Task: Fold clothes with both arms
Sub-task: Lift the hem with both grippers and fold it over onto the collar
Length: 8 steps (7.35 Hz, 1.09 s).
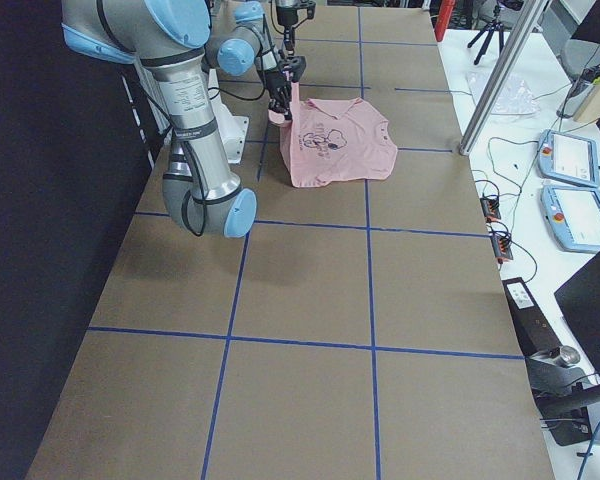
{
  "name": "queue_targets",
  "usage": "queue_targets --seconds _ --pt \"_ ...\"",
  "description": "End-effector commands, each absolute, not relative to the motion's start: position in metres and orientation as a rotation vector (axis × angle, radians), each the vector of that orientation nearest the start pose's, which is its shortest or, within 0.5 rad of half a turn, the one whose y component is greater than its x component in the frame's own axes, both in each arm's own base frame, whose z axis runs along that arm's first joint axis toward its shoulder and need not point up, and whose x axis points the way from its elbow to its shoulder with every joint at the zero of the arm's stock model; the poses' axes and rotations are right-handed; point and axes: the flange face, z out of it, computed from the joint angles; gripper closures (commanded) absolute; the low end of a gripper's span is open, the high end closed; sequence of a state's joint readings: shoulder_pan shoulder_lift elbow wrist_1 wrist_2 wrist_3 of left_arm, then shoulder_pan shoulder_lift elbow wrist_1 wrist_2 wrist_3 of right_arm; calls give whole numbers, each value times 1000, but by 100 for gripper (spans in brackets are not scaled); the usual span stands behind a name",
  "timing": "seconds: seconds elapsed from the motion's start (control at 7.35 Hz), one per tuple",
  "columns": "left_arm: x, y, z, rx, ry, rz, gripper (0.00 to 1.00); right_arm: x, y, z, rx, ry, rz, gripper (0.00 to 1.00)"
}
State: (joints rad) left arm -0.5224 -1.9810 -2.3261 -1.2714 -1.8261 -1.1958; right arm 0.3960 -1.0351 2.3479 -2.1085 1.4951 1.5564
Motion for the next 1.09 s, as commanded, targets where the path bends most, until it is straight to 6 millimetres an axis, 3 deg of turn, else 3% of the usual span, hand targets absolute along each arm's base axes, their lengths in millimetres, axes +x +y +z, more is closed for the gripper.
queue_targets --seconds 0.0,0.27,0.54,0.82,0.95 --pt "353 -390 196 209 801 -42 100 -398 -393 166 309 -750 433 100" --pt "357 -440 224 254 768 -43 100 -436 -464 181 340 -713 454 100" --pt "375 -493 266 286 753 -49 100 -470 -523 200 358 -689 472 100" --pt "406 -549 317 299 739 -62 100 -496 -569 234 370 -663 473 100" --pt "418 -565 344 304 731 -53 100 -517 -589 259 367 -644 474 100"
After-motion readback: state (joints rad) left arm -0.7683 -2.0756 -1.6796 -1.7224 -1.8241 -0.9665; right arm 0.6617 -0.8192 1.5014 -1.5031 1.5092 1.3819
